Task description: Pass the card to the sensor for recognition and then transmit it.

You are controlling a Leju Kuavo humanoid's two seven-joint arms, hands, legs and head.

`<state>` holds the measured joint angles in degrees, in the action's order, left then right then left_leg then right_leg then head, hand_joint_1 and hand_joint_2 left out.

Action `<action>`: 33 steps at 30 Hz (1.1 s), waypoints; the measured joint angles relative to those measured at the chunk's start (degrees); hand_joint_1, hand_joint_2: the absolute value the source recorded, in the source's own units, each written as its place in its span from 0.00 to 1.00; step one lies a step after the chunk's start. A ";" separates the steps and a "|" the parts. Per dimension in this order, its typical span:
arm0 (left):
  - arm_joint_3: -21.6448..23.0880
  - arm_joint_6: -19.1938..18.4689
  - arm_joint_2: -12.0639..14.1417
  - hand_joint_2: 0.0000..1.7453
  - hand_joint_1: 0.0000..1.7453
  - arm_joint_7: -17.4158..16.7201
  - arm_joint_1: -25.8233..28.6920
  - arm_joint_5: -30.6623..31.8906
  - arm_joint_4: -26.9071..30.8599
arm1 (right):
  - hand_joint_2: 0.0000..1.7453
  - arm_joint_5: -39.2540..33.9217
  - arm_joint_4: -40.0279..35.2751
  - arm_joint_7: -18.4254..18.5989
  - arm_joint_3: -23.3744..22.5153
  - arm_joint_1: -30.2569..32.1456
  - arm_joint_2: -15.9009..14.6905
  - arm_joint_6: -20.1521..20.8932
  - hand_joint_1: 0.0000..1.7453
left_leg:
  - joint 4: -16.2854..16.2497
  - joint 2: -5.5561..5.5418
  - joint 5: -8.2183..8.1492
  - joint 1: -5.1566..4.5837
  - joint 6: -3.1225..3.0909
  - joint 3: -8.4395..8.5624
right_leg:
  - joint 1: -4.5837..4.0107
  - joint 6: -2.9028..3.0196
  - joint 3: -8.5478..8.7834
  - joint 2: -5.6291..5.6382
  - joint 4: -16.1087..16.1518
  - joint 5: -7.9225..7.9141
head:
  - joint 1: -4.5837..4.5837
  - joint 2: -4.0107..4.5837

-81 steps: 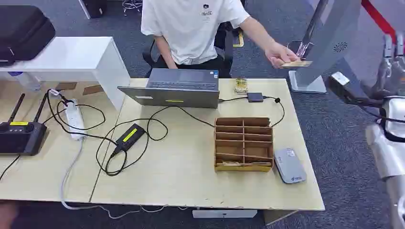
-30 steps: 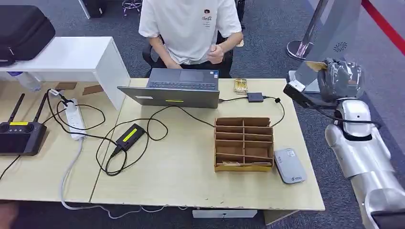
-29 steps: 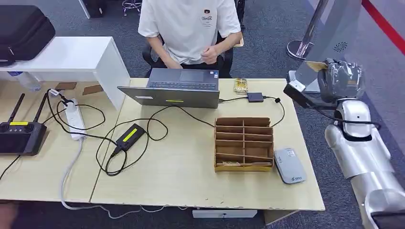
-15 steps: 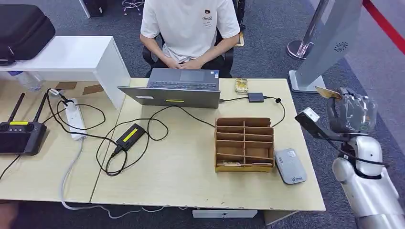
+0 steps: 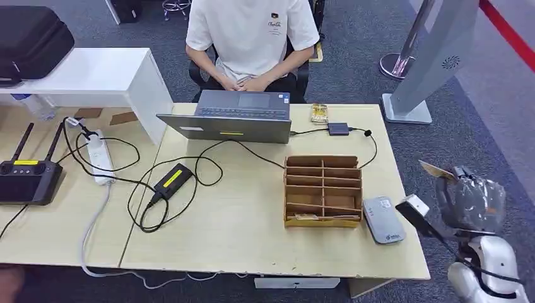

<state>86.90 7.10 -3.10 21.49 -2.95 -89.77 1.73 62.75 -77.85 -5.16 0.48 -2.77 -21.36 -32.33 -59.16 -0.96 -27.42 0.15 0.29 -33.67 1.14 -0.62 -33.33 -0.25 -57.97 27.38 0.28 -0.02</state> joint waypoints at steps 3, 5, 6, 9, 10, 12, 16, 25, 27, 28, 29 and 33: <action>0.00 0.11 -0.05 1.00 0.00 0.00 0.00 0.13 0.00 | 1.00 1.05 0.06 -0.29 0.00 1.64 1.42 -0.28 1.00 | 0.00 0.01 0.00 0.00 0.00 0.00 | 0.00 0.00 0.00 0.01 0.00 0.00 | 0.00 0.00; 0.00 0.24 -0.13 1.00 0.00 0.00 -0.01 0.20 0.00 | 1.00 1.77 0.39 -0.26 0.07 2.16 2.19 -0.74 1.00 | 0.00 0.01 0.01 0.00 0.01 0.01 | 0.00 0.00 0.00 0.01 0.00 0.00 | 0.00 0.00; 0.00 0.35 -0.15 1.00 0.00 0.00 -0.01 0.22 0.00 | 1.00 2.06 0.68 -0.26 0.09 2.25 2.63 -0.85 1.00 | 0.00 0.02 0.01 0.00 0.01 0.02 | 0.00 0.00 0.00 0.02 0.00 0.00 | 0.00 0.00; 0.00 0.61 -0.22 1.00 0.00 -0.04 -0.02 0.31 0.00 | 1.00 2.23 1.58 -0.13 0.20 2.46 3.74 -0.85 1.00 | 0.00 0.02 0.01 0.00 0.01 0.02 | 0.00 0.00 0.00 0.02 -0.01 0.00 | 0.00 0.00; 0.00 0.63 -0.22 1.00 0.00 -0.04 -0.02 0.31 0.00 | 1.00 2.23 1.90 -0.11 0.28 2.47 4.14 -0.85 1.00 | 0.00 0.02 0.01 0.00 0.01 0.02 | 0.00 0.00 0.00 0.02 0.00 0.00 | 0.00 0.00; 0.00 0.68 -0.22 1.00 0.00 -0.15 -0.04 0.35 0.00 | 1.00 2.25 2.54 -0.09 0.42 2.48 4.77 -0.79 1.00 | 0.00 0.02 0.01 0.00 0.01 0.01 | 0.01 0.00 0.00 0.02 -0.01 0.00 | 0.00 0.00; 0.00 0.85 -0.22 1.00 0.00 -0.59 -0.08 0.42 0.00 | 1.00 2.23 3.60 -0.18 0.55 2.44 5.86 -0.68 1.00 | 0.00 0.02 0.01 0.00 0.01 0.01 | 0.01 0.00 0.00 0.02 0.00 0.00 | 0.00 0.00; 0.00 1.14 -0.24 1.00 0.00 -1.29 -0.15 0.48 0.00 | 1.00 2.84 6.91 0.24 1.51 2.38 7.61 -0.85 1.00 | 0.00 0.02 0.01 0.00 0.01 0.01 | 0.00 0.00 0.00 0.02 -0.01 0.00 | 0.00 0.00; 0.00 1.16 -0.24 1.00 0.00 -1.33 -0.15 0.50 0.00 | 1.00 2.91 7.67 0.41 1.66 2.42 7.98 -0.94 1.00 | 0.00 0.02 0.01 0.00 0.01 0.01 | 0.00 0.00 0.00 0.02 0.00 0.00 | 0.00 0.00; 0.00 1.18 -0.26 1.00 0.00 -1.36 -0.15 0.52 0.00 | 1.00 2.95 7.98 0.48 1.73 2.49 8.09 -1.01 1.00 | 0.00 0.02 0.01 0.00 0.01 0.01 | 0.00 0.00 0.00 0.02 0.00 0.00 | 0.00 0.00; 0.00 1.18 -0.26 1.00 0.00 -1.40 -0.15 0.52 0.00 | 1.00 3.08 8.30 0.55 1.81 2.53 8.24 -1.03 1.00 | 0.00 0.02 0.01 0.00 0.01 0.01 | 0.01 0.00 0.00 0.02 0.00 0.00 | 0.00 0.00; 0.00 1.18 -0.33 1.00 0.00 -1.42 -0.15 0.50 0.00 | 1.00 3.24 9.61 0.83 2.01 2.91 8.77 -1.36 1.00 | 0.00 0.02 0.01 0.00 0.01 0.01 | 0.00 0.00 0.00 0.02 0.00 0.00 | -0.02 0.00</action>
<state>86.90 8.28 -3.43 20.06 -3.10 -89.26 1.73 65.99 -68.24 -4.33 2.49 0.14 -12.59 -33.68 -59.16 -0.94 -27.41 0.14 0.30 -33.66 1.15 -0.62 -33.33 -0.23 -57.98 27.37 0.26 -0.02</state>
